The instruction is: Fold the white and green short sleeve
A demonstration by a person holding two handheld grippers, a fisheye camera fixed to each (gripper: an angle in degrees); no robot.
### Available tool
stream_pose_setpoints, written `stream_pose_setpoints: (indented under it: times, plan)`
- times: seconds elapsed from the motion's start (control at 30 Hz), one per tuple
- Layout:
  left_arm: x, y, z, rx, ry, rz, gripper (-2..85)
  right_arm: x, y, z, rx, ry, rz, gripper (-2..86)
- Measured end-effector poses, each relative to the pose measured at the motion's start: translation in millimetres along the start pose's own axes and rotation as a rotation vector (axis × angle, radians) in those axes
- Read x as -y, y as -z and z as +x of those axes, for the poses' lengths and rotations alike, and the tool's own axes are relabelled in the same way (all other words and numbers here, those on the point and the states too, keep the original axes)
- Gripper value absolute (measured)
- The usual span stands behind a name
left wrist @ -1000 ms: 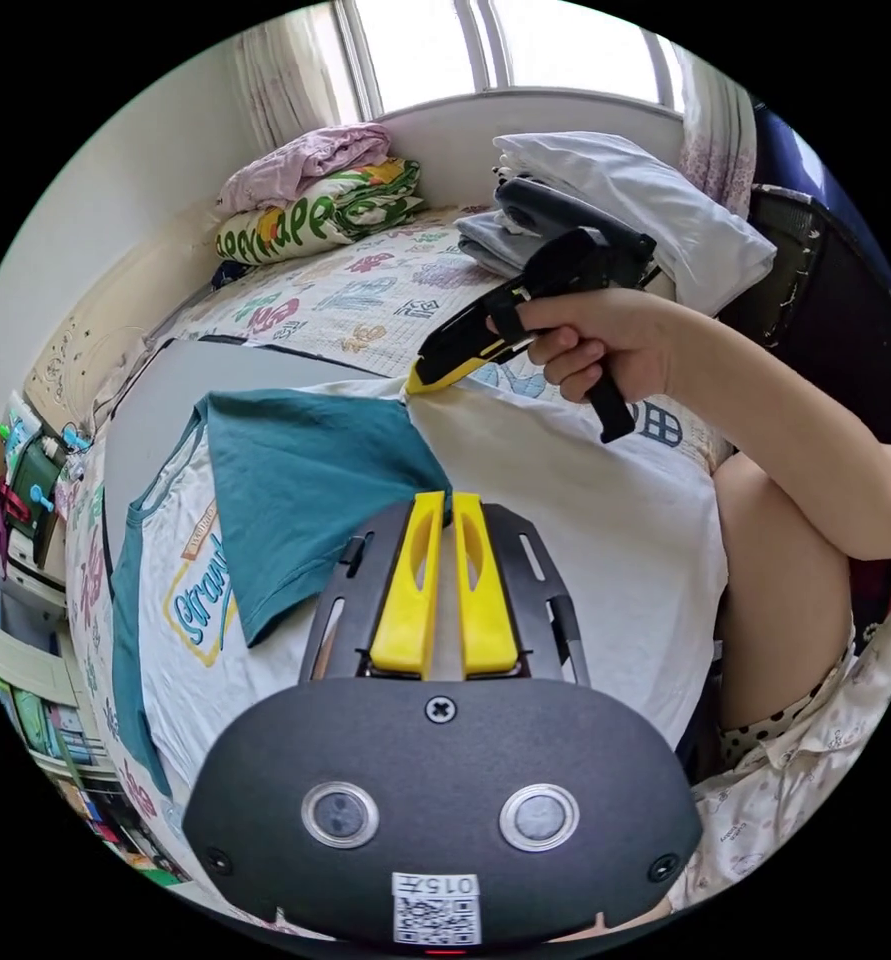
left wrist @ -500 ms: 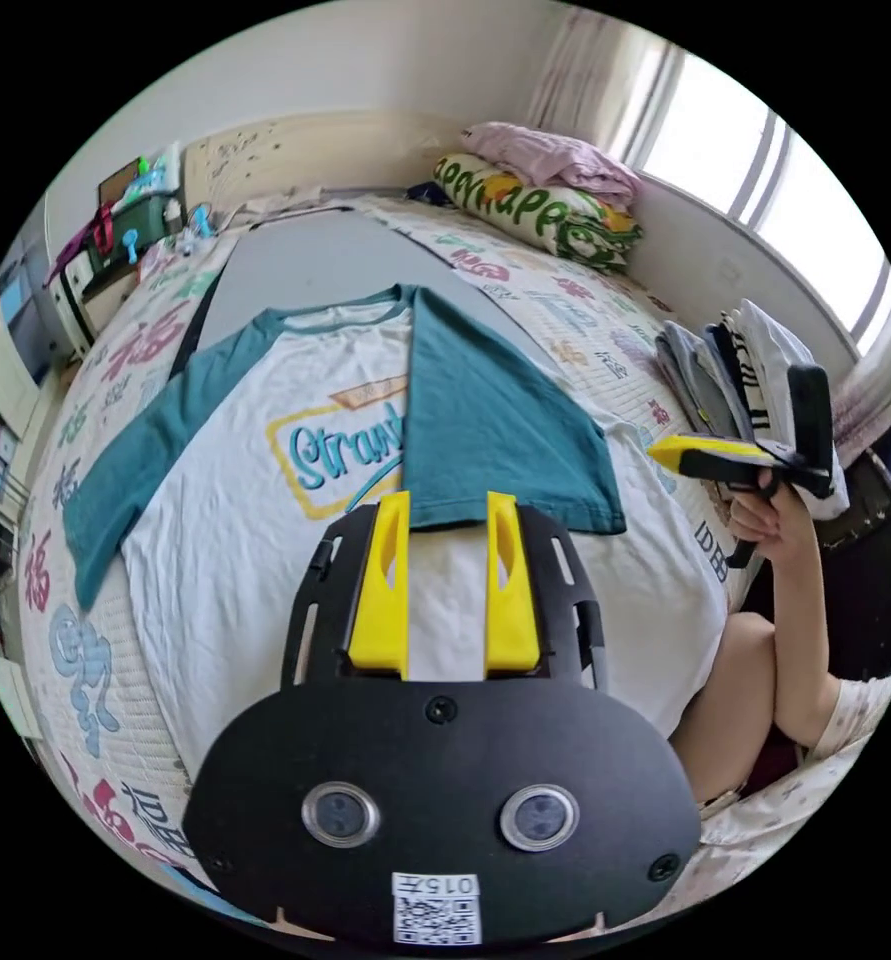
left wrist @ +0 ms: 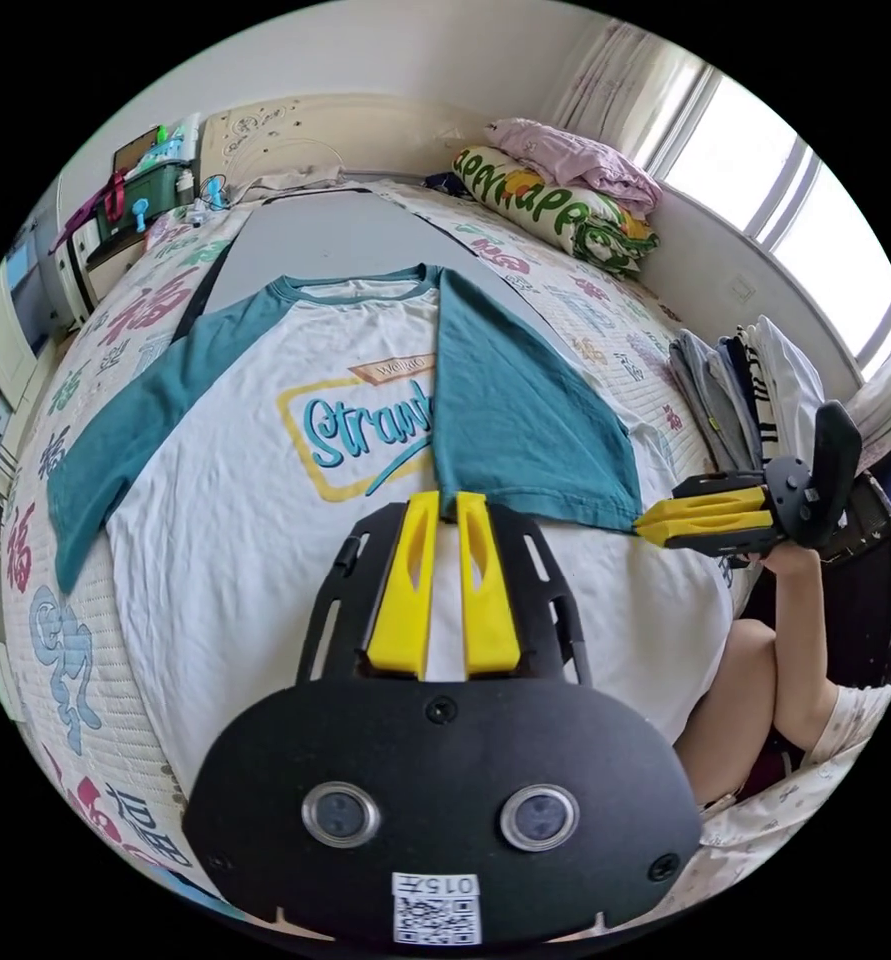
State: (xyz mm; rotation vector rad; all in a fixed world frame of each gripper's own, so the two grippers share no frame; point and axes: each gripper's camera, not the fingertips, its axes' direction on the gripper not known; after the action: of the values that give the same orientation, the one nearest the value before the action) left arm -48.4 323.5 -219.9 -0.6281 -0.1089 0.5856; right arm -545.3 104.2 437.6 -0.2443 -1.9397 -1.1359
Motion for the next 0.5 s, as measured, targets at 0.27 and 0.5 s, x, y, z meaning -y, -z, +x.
stream_pose_setpoints:
  times: [0.27,0.5]
  plan:
    - [42.0,101.6,75.7,-0.004,-0.011,0.059,0.1,-63.2,-66.0,60.4,-0.07,-0.018,-0.036,-0.6]
    - [87.3,157.2,124.3,-0.027,0.007,0.007,4.2,-92.4,-106.6,105.2,0.024,0.009,0.103,6.2]
